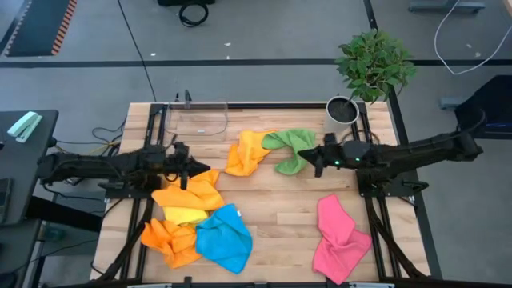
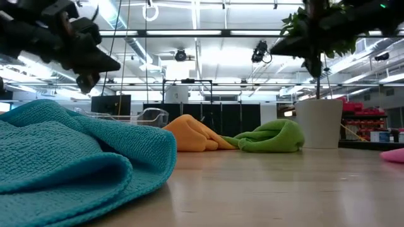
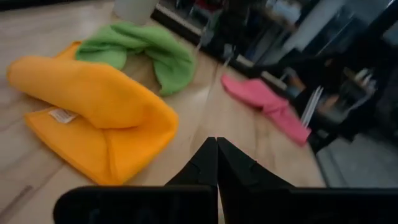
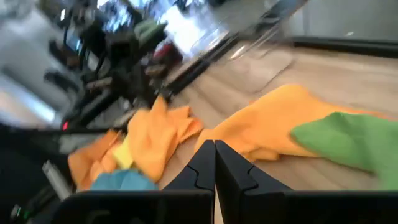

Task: Fold microfiber towels
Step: Fold the green towel

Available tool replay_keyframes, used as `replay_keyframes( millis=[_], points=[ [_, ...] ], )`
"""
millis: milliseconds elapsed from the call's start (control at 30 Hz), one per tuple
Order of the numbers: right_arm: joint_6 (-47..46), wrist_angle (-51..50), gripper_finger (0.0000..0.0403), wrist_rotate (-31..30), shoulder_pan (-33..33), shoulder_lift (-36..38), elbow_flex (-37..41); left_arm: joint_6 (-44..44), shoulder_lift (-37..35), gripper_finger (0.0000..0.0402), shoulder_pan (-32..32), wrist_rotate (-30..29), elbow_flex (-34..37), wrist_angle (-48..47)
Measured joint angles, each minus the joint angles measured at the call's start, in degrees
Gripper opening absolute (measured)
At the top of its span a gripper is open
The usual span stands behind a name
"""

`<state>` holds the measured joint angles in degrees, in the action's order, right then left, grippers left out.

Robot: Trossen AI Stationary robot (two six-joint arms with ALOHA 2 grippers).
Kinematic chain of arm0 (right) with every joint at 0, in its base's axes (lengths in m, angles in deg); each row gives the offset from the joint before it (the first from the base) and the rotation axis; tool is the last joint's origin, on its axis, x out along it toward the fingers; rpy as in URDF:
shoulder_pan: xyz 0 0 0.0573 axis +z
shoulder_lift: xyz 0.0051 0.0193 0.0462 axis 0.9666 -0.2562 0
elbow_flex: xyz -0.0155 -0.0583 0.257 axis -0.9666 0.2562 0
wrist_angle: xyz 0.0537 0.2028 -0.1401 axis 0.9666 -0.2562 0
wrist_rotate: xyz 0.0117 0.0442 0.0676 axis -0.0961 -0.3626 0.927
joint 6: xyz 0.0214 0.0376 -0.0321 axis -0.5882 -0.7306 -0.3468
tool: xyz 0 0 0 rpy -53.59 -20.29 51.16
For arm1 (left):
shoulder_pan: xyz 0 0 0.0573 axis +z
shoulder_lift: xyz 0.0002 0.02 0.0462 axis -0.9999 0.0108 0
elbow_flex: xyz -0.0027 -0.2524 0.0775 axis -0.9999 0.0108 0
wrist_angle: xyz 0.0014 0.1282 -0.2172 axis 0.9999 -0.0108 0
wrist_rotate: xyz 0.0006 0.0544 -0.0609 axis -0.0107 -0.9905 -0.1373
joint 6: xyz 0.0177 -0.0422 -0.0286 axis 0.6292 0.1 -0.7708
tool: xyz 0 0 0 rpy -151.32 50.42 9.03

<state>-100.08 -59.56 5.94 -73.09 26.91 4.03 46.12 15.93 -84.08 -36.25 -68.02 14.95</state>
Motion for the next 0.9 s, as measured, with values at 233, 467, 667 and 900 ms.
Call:
replay_keyframes(
  millis=[233, 467, 667, 900],
  points=[
    [2.8, -15.0, 0.0007, 10.4, 0.2, -12.9, -16.5, 8.4, 15.0, 0.0008, 0.0, 3.0, -9.0, 0.0],
    [7.4, -26.1, 0.0007, 11.1, 3.6, -19.3, -27.0, 14.8, 27.1, 0.0004, 0.0, 6.6, -17.5, 0.0],
    [5.5, -37.3, 0.0007, 14.2, 7.6, -21.7, -30.4, 18.5, 35.3, 0.0016, -1.1, 6.7, -23.3, 0.0],
    [-6.1, -42.0, 0.0007, 14.3, 14.4, -21.7, -29.8, 19.2, 44.6, 0.0007, -4.3, 6.8, -31.0, 0.1]
  ],
)
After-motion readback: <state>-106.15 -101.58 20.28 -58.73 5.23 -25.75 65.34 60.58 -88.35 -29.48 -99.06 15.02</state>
